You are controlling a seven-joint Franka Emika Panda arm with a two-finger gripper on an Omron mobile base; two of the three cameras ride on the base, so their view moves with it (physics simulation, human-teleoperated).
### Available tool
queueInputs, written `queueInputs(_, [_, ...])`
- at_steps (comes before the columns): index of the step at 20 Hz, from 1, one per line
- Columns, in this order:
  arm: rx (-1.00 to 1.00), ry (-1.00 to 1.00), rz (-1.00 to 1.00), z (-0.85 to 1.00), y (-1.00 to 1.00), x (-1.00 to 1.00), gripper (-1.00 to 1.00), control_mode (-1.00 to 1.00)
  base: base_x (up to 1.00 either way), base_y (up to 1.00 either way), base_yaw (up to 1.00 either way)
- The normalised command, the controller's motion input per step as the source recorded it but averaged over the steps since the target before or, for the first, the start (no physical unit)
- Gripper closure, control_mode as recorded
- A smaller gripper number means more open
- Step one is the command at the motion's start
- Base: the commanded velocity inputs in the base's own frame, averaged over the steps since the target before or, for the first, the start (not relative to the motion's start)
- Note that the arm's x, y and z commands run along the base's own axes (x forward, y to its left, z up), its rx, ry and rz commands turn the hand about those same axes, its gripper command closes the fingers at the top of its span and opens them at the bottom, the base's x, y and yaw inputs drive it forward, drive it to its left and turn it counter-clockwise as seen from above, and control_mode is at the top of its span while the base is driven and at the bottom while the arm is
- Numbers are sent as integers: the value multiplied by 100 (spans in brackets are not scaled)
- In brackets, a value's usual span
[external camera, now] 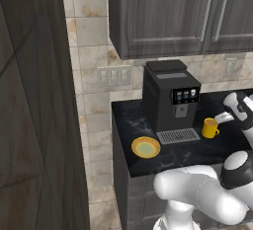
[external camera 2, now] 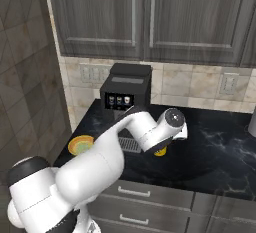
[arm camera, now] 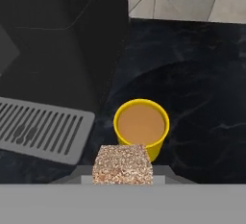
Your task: Take a sugar cube from the saucer and place it inside the coffee. Then, grab milk from the fridge and place it next to the coffee on the counter to sweeten the coffee.
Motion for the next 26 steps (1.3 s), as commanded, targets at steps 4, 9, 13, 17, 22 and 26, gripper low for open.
queueInputs(4, [0, 0, 6, -19, 0, 26, 100, -100, 0, 0, 0])
queueInputs(9, [0, 1, 4, -20, 0, 23, 100, -100, 0, 0, 0])
queueInputs(13, [0, 1, 5, -29, 0, 18, 100, -100, 0, 0, 0])
queueInputs(17, [0, 0, 4, -28, 1, 19, 100, -100, 0, 0, 0])
queueInputs(22, [0, 0, 0, -4, 0, 40, -100, -100, 0, 0, 0])
queueInputs(26, [0, 0, 0, 2, 0, 47, -100, -100, 0, 0, 0])
